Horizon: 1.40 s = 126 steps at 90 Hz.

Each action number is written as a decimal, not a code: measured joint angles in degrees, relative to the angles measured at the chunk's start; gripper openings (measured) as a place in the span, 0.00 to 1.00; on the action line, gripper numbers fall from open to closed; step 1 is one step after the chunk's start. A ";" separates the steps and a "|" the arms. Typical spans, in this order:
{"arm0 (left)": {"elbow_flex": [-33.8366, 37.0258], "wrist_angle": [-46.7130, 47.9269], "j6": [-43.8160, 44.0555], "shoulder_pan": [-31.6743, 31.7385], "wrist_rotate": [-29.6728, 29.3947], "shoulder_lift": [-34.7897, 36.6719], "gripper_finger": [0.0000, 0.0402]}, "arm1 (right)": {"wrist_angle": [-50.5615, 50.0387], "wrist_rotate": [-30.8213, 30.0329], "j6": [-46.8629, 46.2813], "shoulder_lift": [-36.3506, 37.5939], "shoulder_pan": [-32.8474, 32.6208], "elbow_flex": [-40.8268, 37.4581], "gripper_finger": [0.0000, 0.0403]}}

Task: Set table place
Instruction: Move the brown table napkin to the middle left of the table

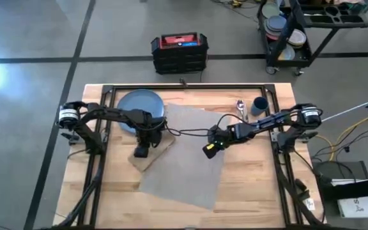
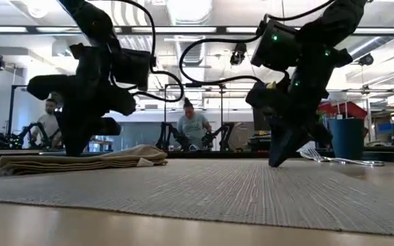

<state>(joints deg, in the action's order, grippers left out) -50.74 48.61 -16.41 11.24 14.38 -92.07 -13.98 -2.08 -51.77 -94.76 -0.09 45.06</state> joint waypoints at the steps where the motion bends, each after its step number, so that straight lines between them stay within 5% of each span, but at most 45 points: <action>1: 0.00 -0.17 -0.01 -0.01 -0.63 0.00 0.00 | 0.00 -0.02 0.00 0.02 -0.01 0.00 0.00; 21: -1.84 -6.42 2.16 -0.04 -14.74 0.13 0.00 | -0.18 -0.26 -0.37 0.28 0.01 -0.02 0.00; 33: -8.09 -0.42 12.30 -0.06 -22.09 -1.07 0.00 | -0.28 -0.49 -0.95 0.55 0.01 -0.04 0.00; 69: -26.25 10.94 29.00 -3.44 -23.92 -6.27 0.00 | 0.87 -1.34 -0.66 0.59 0.36 -0.11 0.00; 126: -3.64 5.79 37.33 -7.96 -16.89 -5.86 0.00 | 0.88 -1.39 1.57 0.65 0.36 -0.11 0.00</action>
<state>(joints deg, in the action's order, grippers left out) -54.38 54.40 20.92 3.28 -2.51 -97.93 -13.10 -3.46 -50.19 -94.11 0.27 44.95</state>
